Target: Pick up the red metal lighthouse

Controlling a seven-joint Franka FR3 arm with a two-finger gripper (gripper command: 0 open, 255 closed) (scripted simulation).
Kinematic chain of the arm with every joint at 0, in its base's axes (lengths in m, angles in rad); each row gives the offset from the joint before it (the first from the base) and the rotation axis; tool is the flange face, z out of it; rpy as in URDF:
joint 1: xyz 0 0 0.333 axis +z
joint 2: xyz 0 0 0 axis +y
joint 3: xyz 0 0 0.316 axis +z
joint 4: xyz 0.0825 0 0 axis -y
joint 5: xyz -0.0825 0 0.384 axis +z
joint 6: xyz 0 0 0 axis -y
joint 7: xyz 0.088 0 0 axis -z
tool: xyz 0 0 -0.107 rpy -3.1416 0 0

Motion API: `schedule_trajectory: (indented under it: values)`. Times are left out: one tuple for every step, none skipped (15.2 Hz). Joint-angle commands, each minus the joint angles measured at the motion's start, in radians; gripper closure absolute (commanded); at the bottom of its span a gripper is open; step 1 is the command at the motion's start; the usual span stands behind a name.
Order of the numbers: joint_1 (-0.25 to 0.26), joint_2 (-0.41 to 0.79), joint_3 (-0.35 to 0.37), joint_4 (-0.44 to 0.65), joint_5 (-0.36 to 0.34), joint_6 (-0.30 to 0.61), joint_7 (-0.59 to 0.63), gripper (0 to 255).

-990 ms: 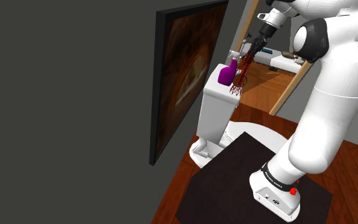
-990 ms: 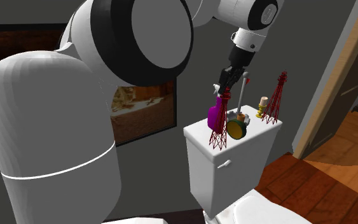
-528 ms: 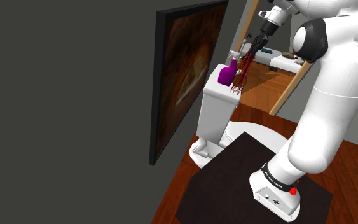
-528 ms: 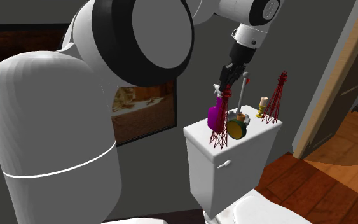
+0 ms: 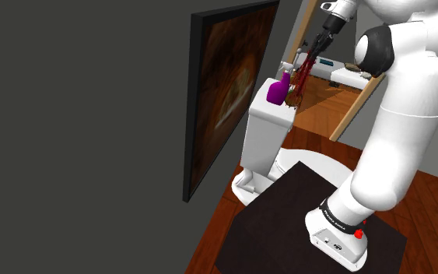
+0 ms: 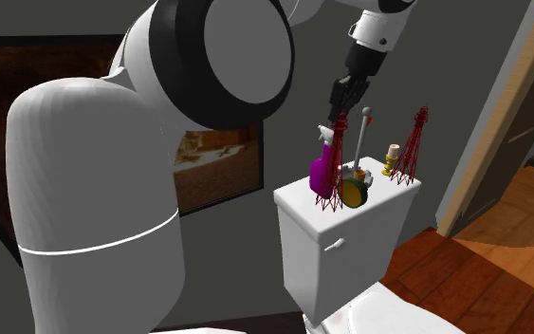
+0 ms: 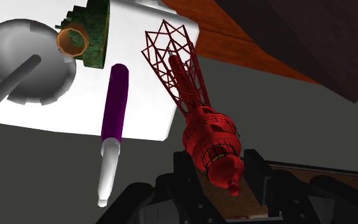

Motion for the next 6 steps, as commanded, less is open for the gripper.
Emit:
schedule_trajectory:
  values:
    - [-0.018, 0.011, 0.003, 0.045, 0.011, -0.036, 0.006, 255]
    - [-0.029, 0.019, 0.004, 0.069, 0.018, -0.054, 0.008, 255]
    - [-0.041, 0.027, 0.006, 0.093, 0.026, -0.072, 0.011, 255]
    - [-0.054, 0.035, 0.008, 0.118, 0.034, -0.090, 0.013, 255]
    - [-0.056, 0.036, 0.009, 0.122, 0.035, -0.093, 0.013, 255]
    - [-0.056, 0.036, 0.009, 0.122, 0.035, -0.093, 0.013, 255]
